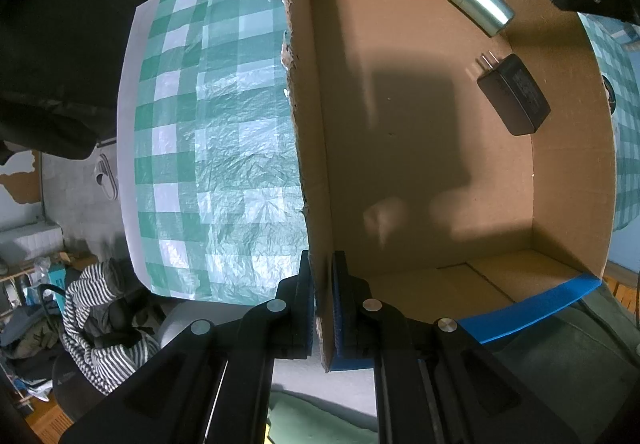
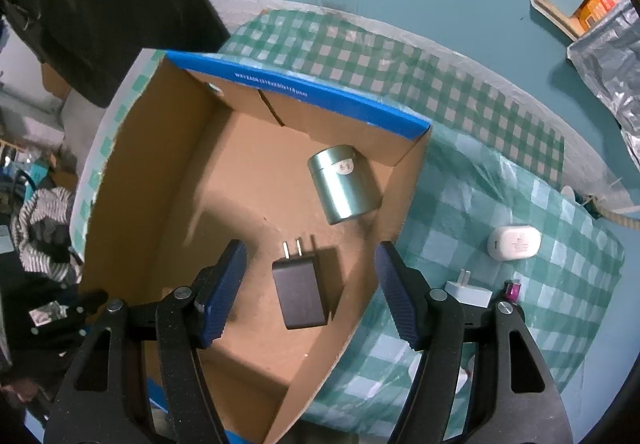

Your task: Organize rigid objects

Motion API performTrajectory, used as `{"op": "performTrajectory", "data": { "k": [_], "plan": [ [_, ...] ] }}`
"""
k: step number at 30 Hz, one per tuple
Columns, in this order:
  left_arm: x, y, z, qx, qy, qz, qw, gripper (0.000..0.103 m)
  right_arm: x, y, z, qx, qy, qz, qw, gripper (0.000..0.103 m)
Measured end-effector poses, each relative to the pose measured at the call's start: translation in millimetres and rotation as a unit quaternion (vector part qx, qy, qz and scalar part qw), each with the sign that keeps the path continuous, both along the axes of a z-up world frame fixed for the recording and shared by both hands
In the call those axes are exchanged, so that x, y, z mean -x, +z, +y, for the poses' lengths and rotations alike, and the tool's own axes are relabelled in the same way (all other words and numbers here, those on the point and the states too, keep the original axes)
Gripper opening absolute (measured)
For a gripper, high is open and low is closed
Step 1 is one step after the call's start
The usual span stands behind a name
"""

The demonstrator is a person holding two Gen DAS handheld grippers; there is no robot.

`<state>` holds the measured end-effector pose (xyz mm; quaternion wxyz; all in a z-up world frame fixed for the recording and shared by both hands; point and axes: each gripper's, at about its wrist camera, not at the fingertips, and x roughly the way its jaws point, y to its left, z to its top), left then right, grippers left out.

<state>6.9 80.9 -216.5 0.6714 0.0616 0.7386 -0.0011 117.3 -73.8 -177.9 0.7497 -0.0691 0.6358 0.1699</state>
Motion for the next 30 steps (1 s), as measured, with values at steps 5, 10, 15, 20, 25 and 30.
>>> {"op": "performTrajectory", "data": {
  "k": [5,10,15,20,25,30],
  "plan": [
    [0,0,-1,0.0,-0.001,0.0,1.0,0.009,3,13,-4,-0.006,-0.007,-0.007,1.0,0.067],
    [0,0,-1,-0.001,-0.001,0.0,1.0,0.009,5,22,-12,-0.007,-0.013,-0.013,1.0,0.067],
    [1,1,-2,-0.001,-0.003,-0.002,1.0,0.009,7,30,-24,-0.004,-0.024,-0.015,1.0,0.067],
    [1,2,-2,-0.002,-0.004,-0.003,1.0,0.008,11,40,-39,-0.003,-0.035,-0.02,0.999,0.067],
    [1,3,-2,-0.004,-0.007,-0.005,1.0,0.006,12,45,-54,0.004,-0.048,-0.023,0.999,0.067],
    [2,4,-3,-0.006,-0.01,-0.008,0.9999,0.006,15,48,-66,0.004,-0.061,-0.024,0.998,0.067]
  ]
}}
